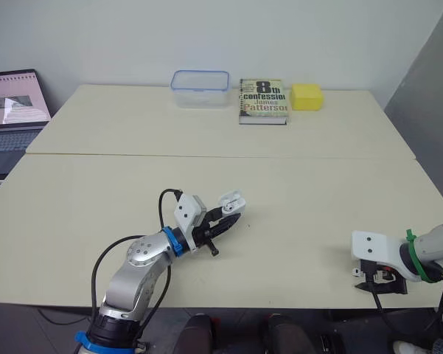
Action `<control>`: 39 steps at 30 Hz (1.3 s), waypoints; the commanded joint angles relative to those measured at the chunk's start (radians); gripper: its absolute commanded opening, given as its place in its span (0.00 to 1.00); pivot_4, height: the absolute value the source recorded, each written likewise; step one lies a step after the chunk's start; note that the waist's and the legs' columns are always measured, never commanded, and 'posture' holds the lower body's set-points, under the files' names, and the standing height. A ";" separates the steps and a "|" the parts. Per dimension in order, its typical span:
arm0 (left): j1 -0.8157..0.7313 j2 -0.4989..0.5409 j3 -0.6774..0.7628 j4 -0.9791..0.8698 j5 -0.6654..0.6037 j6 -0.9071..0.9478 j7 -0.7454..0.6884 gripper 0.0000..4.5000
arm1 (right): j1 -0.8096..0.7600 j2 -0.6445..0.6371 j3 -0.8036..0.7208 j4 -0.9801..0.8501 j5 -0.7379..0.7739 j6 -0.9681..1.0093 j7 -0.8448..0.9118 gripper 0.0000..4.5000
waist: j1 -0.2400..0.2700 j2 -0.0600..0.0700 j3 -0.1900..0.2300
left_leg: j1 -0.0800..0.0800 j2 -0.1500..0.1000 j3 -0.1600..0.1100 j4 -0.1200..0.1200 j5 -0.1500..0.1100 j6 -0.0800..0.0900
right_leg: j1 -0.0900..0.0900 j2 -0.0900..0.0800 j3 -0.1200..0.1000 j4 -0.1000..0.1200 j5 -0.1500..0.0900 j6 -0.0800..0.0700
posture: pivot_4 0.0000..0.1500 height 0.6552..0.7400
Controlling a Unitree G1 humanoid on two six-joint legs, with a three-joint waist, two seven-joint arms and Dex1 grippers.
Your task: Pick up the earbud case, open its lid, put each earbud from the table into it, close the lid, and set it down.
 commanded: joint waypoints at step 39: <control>-0.098 -0.038 -0.002 0.014 -0.017 -0.054 -0.031 0.18 | -0.357 0.877 0.005 0.022 0.264 -0.281 -0.425 0.09 | -0.005 -0.003 -0.001 | 0.000 0.000 -0.002 0.000 0.000 0.000 | 0.000 0.001 -0.001 0.002 0.000 0.000 | 1.00 0.97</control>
